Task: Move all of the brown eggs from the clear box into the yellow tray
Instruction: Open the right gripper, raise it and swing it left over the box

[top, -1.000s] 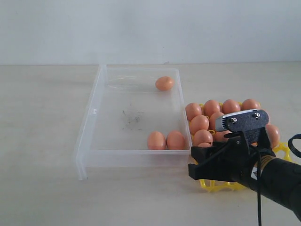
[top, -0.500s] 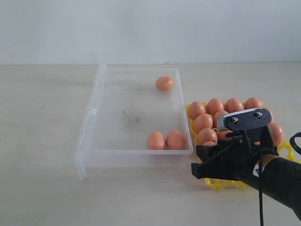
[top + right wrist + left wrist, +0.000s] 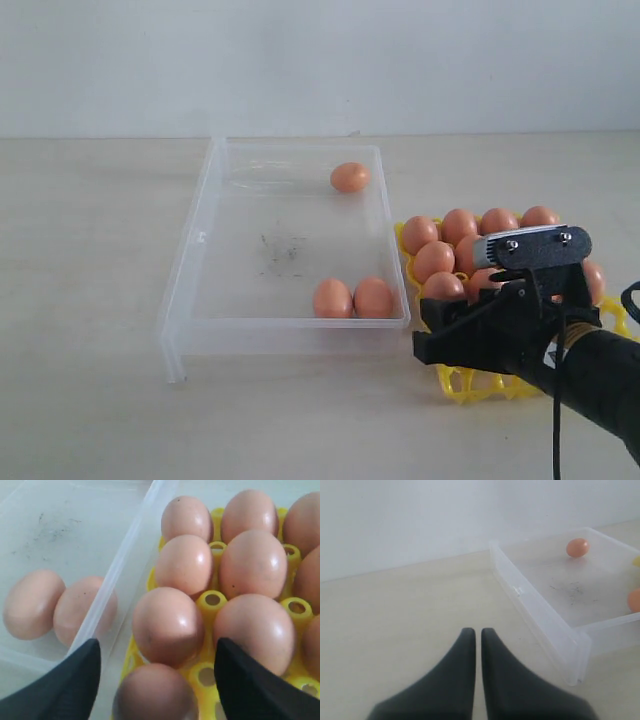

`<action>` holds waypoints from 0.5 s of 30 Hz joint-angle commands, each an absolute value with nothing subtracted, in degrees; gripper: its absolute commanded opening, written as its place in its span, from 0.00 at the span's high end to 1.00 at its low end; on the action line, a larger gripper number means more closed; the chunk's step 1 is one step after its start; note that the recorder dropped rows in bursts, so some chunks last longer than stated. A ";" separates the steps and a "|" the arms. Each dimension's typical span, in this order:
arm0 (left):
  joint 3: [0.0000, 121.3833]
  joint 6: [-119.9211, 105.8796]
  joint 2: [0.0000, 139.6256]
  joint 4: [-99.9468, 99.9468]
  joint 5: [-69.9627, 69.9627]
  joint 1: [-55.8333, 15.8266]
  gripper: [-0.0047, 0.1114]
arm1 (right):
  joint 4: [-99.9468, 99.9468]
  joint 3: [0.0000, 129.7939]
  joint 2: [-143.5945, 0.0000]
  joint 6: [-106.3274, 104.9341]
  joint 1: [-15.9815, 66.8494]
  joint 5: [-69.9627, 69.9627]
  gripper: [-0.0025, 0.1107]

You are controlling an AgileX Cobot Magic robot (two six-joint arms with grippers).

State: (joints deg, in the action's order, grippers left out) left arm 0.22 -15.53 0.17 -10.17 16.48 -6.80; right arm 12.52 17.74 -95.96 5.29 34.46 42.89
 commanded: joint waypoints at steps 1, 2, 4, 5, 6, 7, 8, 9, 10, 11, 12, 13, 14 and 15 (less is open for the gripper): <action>0.00 -15.54 0.00 -10.09 16.34 -7.14 0.93 | 12.76 17.36 -90.21 5.47 34.22 46.26 0.45; 0.00 -15.54 0.00 -10.09 16.34 -7.14 0.93 | 12.76 17.36 -88.54 5.47 34.22 46.40 0.45; 0.00 -15.54 0.00 -10.09 16.34 -7.14 0.93 | 10.46 17.36 -83.82 8.36 34.32 46.50 0.45; 0.00 -15.54 0.00 -10.09 16.34 -7.14 0.93 | 6.14 19.06 -81.00 13.55 34.32 43.65 0.46; 0.00 -15.54 0.00 -10.09 16.34 -7.14 0.93 | 2.42 21.56 -79.88 16.35 34.32 37.96 0.50; 0.00 -15.54 0.00 -10.09 16.34 -7.14 0.93 | -6.78 28.29 -79.05 19.88 34.65 20.22 0.57; 0.00 -15.54 0.00 -10.09 16.34 -7.14 0.93 | -13.97 35.12 -79.49 24.74 36.00 7.52 0.61; 0.00 -15.54 0.00 -10.09 16.34 -7.14 0.93 | -16.59 40.89 -80.26 26.03 37.65 -3.75 0.61; 0.00 -15.54 0.00 -10.09 16.34 -7.14 0.93 | -17.25 46.42 -81.74 23.56 39.16 -14.51 0.61; 0.00 -15.54 0.00 -10.09 16.34 -7.14 0.93 | -16.84 53.34 -84.10 17.36 40.21 -22.87 0.65; 0.00 -15.54 0.00 -10.09 16.34 -7.14 0.93 | -16.14 56.35 -85.45 13.23 40.62 -26.02 0.72; 0.00 -15.54 0.00 -10.09 16.34 -7.14 0.93 | -13.72 60.89 -88.11 6.11 41.09 -29.32 0.90; 0.00 -15.54 0.00 -10.09 16.34 -7.14 0.93 | -12.69 63.06 -89.60 3.08 41.09 -30.72 0.98; 0.00 -15.54 0.00 -10.09 16.34 -7.14 0.93 | -12.54 67.58 -92.92 1.78 41.09 -34.72 0.98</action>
